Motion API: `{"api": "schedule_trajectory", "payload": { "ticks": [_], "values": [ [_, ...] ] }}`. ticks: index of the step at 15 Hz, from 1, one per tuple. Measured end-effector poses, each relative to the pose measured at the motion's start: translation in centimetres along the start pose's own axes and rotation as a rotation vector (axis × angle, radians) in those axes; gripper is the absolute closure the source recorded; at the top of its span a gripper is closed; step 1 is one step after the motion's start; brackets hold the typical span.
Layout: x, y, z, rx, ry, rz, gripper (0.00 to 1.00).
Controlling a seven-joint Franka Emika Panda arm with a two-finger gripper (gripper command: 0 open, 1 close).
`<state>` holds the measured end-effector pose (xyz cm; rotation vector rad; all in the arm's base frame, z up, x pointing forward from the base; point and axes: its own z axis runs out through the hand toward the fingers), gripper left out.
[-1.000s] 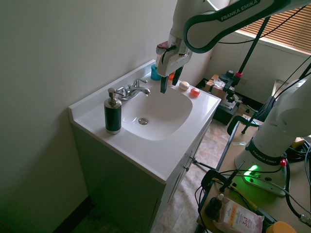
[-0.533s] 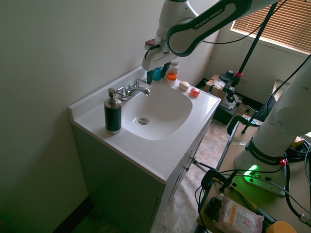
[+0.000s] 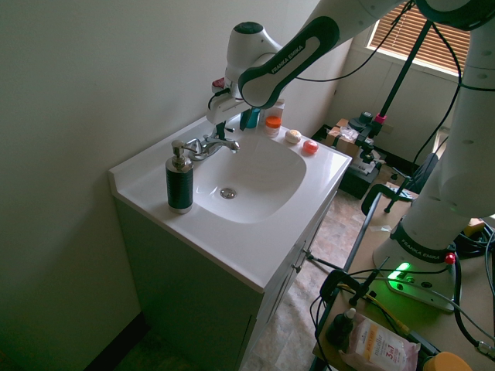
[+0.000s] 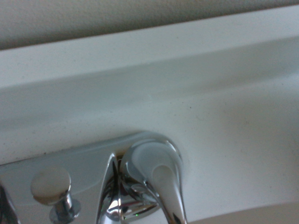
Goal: Turn off the cold water
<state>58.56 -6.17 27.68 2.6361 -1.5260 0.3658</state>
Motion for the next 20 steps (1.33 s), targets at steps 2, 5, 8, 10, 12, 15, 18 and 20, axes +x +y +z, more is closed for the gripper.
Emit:
{"api": "schedule_trajectory", "payload": {
  "ticks": [2, 5, 8, 10, 12, 15, 18, 20],
  "values": [
    [1.0, 0.6, 0.6, -0.006, 0.014, 0.015, 0.0],
    [3.0, 2.1, 0.9, -0.014, 0.036, 0.042, 0.0],
    [5.3, 2.8, 0.7, -0.008, 0.073, 0.056, 0.0],
    [6.1, 2.2, 0.7, -0.005, 0.085, 0.047, 0.0],
    [5.9, 2.0, 0.6, -0.011, 0.073, 0.047, 0.0],
    [3.9, 2.0, -1.5, -0.003, -0.004, 0.041, 0.0],
    [-0.8, 4.9, -4.9, -0.013, -0.138, 0.003, 0.0],
    [-3.3, 7.7, -7.0, -0.013, -0.198, -0.012, 0.0]
  ]
}}
